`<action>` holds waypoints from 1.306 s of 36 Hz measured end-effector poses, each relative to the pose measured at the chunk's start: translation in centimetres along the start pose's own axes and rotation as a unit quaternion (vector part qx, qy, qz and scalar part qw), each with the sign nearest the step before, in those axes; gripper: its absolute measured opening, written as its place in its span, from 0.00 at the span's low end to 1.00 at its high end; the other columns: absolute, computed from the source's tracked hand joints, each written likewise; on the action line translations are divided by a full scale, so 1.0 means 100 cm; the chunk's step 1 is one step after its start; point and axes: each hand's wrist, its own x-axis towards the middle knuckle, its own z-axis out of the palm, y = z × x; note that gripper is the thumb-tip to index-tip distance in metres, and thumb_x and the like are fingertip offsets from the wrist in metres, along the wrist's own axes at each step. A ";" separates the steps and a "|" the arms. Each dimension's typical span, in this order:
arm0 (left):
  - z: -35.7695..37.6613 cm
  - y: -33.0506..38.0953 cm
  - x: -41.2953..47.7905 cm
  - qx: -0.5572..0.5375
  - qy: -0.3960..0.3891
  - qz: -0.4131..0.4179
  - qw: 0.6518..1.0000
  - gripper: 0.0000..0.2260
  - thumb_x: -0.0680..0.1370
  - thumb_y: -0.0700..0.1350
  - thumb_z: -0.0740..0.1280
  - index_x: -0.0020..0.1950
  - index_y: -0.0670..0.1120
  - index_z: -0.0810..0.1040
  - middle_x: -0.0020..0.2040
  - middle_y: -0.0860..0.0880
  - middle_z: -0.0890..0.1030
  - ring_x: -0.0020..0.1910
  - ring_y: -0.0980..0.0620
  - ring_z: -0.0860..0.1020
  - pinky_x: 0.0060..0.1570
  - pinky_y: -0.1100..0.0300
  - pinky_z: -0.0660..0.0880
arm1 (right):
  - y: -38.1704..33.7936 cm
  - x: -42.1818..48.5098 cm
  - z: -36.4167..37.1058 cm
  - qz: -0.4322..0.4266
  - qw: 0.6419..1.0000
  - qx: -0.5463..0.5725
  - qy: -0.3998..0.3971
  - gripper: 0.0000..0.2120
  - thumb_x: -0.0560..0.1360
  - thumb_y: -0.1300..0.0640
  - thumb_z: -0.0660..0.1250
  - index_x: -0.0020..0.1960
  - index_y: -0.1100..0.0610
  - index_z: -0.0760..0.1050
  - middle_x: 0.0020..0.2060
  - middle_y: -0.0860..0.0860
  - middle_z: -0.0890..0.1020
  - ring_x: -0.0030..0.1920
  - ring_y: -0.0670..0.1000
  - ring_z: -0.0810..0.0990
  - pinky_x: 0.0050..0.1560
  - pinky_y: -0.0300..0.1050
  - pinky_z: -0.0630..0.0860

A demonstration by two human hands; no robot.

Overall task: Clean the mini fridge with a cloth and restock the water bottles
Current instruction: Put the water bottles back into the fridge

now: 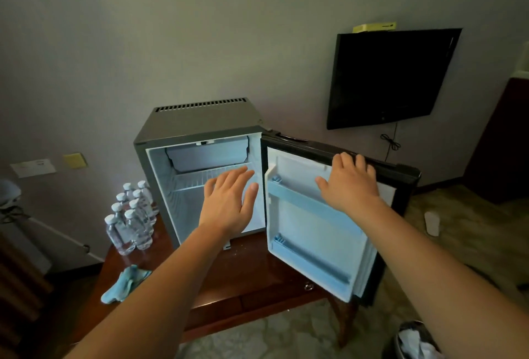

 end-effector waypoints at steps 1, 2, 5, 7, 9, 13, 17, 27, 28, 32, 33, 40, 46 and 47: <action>0.001 -0.003 0.002 0.002 -0.003 0.001 1.000 0.27 0.84 0.61 0.45 0.77 0.53 0.69 0.76 0.53 0.70 0.76 0.52 0.64 0.75 0.49 0.52 | 0.003 0.005 0.004 0.008 1.000 -0.003 0.001 0.34 0.82 0.37 0.53 0.79 0.59 0.56 0.77 0.55 0.61 0.76 0.63 0.57 0.75 0.61 0.58; 0.002 -0.006 0.003 0.002 -0.006 0.001 1.000 0.27 0.84 0.61 0.45 0.77 0.53 0.69 0.76 0.53 0.70 0.76 0.52 0.63 0.75 0.49 0.53 | 0.007 0.010 0.007 0.016 1.000 -0.006 0.002 0.35 0.82 0.37 0.52 0.79 0.58 0.54 0.78 0.55 0.59 0.77 0.63 0.54 0.76 0.62 0.55; 0.005 -0.015 0.006 -0.003 -0.014 -0.004 1.000 0.26 0.84 0.61 0.46 0.77 0.53 0.67 0.76 0.53 0.68 0.76 0.52 0.63 0.75 0.50 0.54 | 0.011 0.025 0.017 0.047 0.999 -0.007 -0.003 0.36 0.82 0.37 0.51 0.81 0.58 0.50 0.81 0.54 0.53 0.80 0.63 0.48 0.77 0.64 0.52; 0.006 -0.025 0.006 -0.006 -0.017 -0.008 1.000 0.25 0.85 0.60 0.47 0.77 0.52 0.67 0.77 0.53 0.68 0.76 0.52 0.63 0.75 0.51 0.55 | 0.004 0.031 0.022 0.055 0.998 -0.004 -0.003 0.38 0.82 0.37 0.52 0.82 0.59 0.48 0.82 0.56 0.49 0.80 0.62 0.47 0.77 0.64 0.53; 0.005 -0.038 0.005 -0.008 -0.017 -0.015 1.000 0.24 0.85 0.60 0.49 0.77 0.52 0.67 0.77 0.52 0.68 0.76 0.52 0.63 0.75 0.50 0.57 | -0.014 0.034 0.028 0.034 0.999 0.004 0.017 0.37 0.82 0.38 0.54 0.81 0.59 0.49 0.82 0.56 0.48 0.80 0.61 0.48 0.75 0.63 0.55; 0.001 -0.074 -0.001 -0.015 -0.019 -0.051 0.998 0.24 0.85 0.59 0.50 0.77 0.50 0.69 0.76 0.52 0.69 0.75 0.50 0.65 0.74 0.48 0.62 | -0.077 0.032 0.038 -0.060 0.995 0.053 0.055 0.31 0.82 0.39 0.56 0.79 0.55 0.57 0.79 0.56 0.57 0.77 0.60 0.56 0.72 0.61 0.61; -0.004 -0.129 -0.009 0.005 -0.016 -0.064 0.998 0.24 0.85 0.58 0.51 0.76 0.49 0.70 0.74 0.51 0.71 0.73 0.49 0.67 0.71 0.50 0.64 | -0.159 0.033 0.051 -0.145 0.983 0.099 0.049 0.29 0.83 0.40 0.54 0.78 0.55 0.60 0.75 0.55 0.65 0.74 0.58 0.62 0.70 0.58 0.65; -0.018 -0.319 -0.037 0.007 0.023 -0.148 0.989 0.18 0.85 0.53 0.58 0.71 0.47 0.75 0.68 0.50 0.76 0.68 0.47 0.73 0.66 0.50 0.69 | -0.381 0.030 0.108 -0.259 0.928 0.264 -0.044 0.23 0.84 0.43 0.55 0.74 0.54 0.66 0.70 0.52 0.71 0.71 0.54 0.68 0.67 0.52 0.70; -0.018 -0.337 -0.041 0.014 0.020 -0.162 0.987 0.18 0.85 0.54 0.58 0.72 0.48 0.74 0.70 0.50 0.75 0.69 0.48 0.73 0.67 0.51 0.68 | -0.402 0.030 0.115 -0.261 0.924 0.276 -0.052 0.23 0.84 0.44 0.55 0.74 0.53 0.67 0.70 0.52 0.71 0.71 0.54 0.69 0.67 0.51 0.70; -0.011 -0.399 -0.056 0.055 0.019 -0.203 0.978 0.20 0.84 0.57 0.57 0.73 0.51 0.72 0.71 0.52 0.74 0.68 0.50 0.72 0.66 0.53 0.67 | -0.470 0.028 0.148 -0.253 0.911 0.315 -0.085 0.20 0.84 0.45 0.56 0.72 0.52 0.69 0.69 0.51 0.72 0.69 0.53 0.71 0.66 0.49 0.70; -0.009 -0.412 -0.060 0.059 0.018 -0.214 0.975 0.21 0.84 0.58 0.57 0.73 0.50 0.71 0.71 0.51 0.73 0.68 0.49 0.72 0.66 0.53 0.68 | -0.483 0.027 0.158 -0.248 0.909 0.320 -0.097 0.20 0.84 0.44 0.56 0.71 0.51 0.68 0.69 0.50 0.71 0.69 0.53 0.71 0.65 0.49 0.71; 0.033 -0.479 -0.081 0.055 0.004 -0.283 0.958 0.28 0.82 0.64 0.50 0.74 0.48 0.67 0.70 0.49 0.71 0.67 0.49 0.72 0.67 0.51 0.72 | -0.545 0.029 0.239 -0.189 0.910 0.332 -0.164 0.22 0.82 0.41 0.58 0.73 0.49 0.65 0.70 0.51 0.70 0.69 0.52 0.72 0.64 0.47 0.70; 0.087 -0.522 -0.086 0.020 -0.011 -0.350 0.936 0.31 0.82 0.65 0.47 0.76 0.45 0.64 0.72 0.46 0.70 0.71 0.45 0.69 0.70 0.47 0.65 | -0.577 0.049 0.303 -0.110 0.901 0.374 -0.188 0.26 0.82 0.40 0.58 0.76 0.49 0.60 0.73 0.51 0.65 0.70 0.54 0.71 0.60 0.45 0.68; 0.096 -0.528 -0.084 0.012 -0.012 -0.359 0.933 0.32 0.82 0.65 0.47 0.77 0.45 0.64 0.73 0.46 0.69 0.73 0.44 0.67 0.72 0.47 0.63 | -0.582 0.053 0.312 -0.095 0.897 0.388 -0.187 0.26 0.81 0.40 0.59 0.75 0.48 0.60 0.73 0.50 0.65 0.69 0.53 0.71 0.59 0.44 0.67</action>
